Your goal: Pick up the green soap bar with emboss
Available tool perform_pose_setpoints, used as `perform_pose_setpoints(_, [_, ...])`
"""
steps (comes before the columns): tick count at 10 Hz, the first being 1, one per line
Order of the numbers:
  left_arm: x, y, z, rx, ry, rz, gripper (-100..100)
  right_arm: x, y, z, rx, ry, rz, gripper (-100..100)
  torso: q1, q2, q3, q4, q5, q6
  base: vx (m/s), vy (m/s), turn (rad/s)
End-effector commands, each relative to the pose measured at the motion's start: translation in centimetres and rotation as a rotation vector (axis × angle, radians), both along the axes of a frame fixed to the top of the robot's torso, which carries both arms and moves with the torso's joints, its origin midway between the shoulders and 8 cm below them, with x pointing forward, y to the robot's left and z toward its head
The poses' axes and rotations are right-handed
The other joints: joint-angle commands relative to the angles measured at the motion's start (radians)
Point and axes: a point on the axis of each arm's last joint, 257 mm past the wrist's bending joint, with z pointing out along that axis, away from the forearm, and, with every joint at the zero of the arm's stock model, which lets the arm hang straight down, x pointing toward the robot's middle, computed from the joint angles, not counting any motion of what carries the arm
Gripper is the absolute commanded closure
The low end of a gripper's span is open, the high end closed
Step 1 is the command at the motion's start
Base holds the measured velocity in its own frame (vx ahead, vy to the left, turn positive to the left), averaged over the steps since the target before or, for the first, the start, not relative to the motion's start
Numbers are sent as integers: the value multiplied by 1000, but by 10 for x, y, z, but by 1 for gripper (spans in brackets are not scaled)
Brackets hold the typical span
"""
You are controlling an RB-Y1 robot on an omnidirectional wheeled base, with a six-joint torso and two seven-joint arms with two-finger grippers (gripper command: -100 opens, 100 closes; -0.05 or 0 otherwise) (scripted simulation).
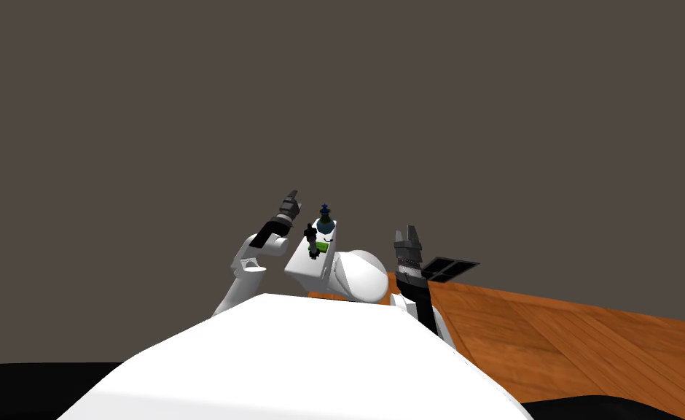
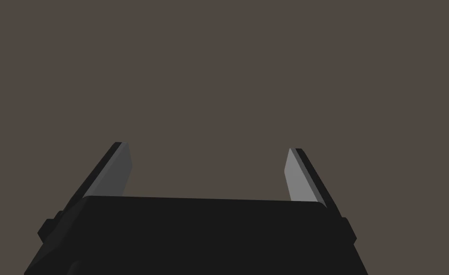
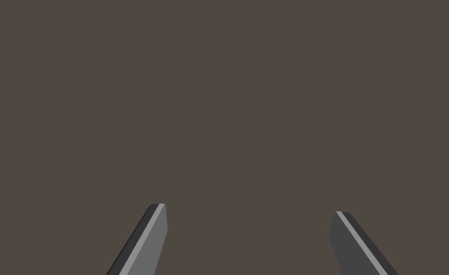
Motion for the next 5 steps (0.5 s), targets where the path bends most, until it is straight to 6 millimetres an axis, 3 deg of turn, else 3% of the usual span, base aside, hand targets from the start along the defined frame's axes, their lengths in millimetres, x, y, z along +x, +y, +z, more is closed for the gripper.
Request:
perform_pose_setpoints(1, [4, 1, -9, -11, 38, 1, -100, 0, 0, 0, 0, 0, 0, 0, 0, 0, 0, 0, 0, 0, 4, 0, -19])
perform_pose_setpoints(5, [16, 4, -31, -53, 138, -2, -100, 0, 0, 0, 0, 0, 0, 0, -1, 0, 0, 0, 0, 0, 8, -12, -44])
